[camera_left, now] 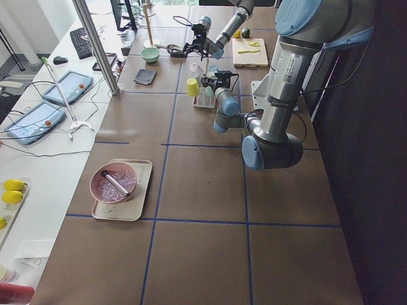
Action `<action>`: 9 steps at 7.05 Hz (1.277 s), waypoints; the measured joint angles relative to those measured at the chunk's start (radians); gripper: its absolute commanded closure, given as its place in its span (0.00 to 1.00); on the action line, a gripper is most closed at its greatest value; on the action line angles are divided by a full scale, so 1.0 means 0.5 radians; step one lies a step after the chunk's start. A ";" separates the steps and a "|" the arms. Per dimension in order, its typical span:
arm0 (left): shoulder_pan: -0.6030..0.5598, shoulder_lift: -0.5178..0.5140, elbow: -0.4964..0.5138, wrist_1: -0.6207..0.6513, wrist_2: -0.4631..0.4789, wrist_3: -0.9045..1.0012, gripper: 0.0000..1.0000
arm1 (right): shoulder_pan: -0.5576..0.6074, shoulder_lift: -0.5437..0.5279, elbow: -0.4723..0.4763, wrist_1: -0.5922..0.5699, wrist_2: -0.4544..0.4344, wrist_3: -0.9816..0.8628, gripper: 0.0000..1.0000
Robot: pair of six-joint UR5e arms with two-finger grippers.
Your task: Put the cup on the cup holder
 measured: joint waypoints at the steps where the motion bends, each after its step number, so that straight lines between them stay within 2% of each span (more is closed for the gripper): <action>1: 0.000 0.000 0.000 -0.010 0.018 -0.001 0.00 | 0.076 0.040 0.003 -0.076 0.058 0.090 0.00; 3: -0.014 0.000 -0.025 -0.039 0.065 -0.013 0.00 | 0.218 0.096 0.014 -0.290 0.172 0.147 0.00; 5: -0.134 -0.006 -0.111 -0.016 0.089 -0.073 0.00 | 0.291 0.111 0.043 -0.580 0.203 0.154 0.00; 7: -0.334 -0.045 -0.226 0.249 0.092 -0.109 0.00 | 0.335 0.113 0.108 -0.960 0.237 0.154 0.00; 9: -0.521 -0.167 -0.277 0.694 0.082 -0.207 0.00 | 0.396 0.109 0.189 -1.379 0.355 0.152 0.00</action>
